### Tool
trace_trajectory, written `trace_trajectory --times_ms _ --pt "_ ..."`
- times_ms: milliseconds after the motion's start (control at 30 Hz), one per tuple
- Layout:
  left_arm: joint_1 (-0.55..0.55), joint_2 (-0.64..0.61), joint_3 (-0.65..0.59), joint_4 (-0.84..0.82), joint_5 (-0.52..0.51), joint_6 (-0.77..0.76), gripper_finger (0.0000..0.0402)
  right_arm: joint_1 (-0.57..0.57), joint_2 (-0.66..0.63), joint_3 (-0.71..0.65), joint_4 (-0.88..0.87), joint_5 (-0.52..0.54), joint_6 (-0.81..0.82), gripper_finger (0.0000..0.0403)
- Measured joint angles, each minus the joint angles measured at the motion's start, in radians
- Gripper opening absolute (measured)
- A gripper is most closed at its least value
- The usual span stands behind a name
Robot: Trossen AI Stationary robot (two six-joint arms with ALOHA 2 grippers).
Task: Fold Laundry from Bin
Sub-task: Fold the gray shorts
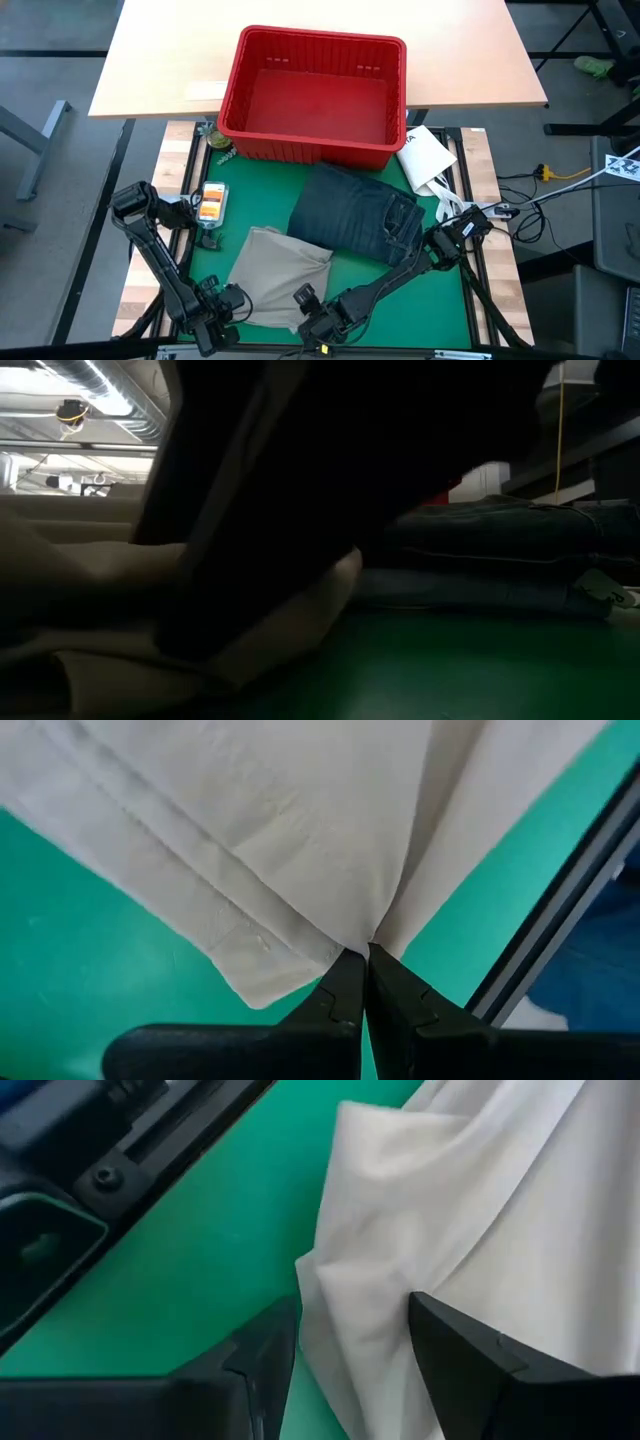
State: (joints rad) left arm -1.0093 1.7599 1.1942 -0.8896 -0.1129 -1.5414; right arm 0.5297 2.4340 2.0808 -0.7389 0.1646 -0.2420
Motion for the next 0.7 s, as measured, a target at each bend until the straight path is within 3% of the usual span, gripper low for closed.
trace_trajectory --times_ms 233,500,700 --pt "0.0 0.0 0.0 -0.001 -0.02 0.111 0.0038 0.0 0.0 0.0 -0.005 -0.001 0.0 0.0195" --pt "0.0 0.0 0.0 -0.016 0.02 0.08 0.0111 0.0 -0.001 0.0 -0.007 -0.023 0.0 0.0195" --pt "-0.028 0.0 0.0 -0.018 0.079 0.03 0.0118 0.001 -0.01 -0.001 -0.03 -0.027 0.0 0.0195"
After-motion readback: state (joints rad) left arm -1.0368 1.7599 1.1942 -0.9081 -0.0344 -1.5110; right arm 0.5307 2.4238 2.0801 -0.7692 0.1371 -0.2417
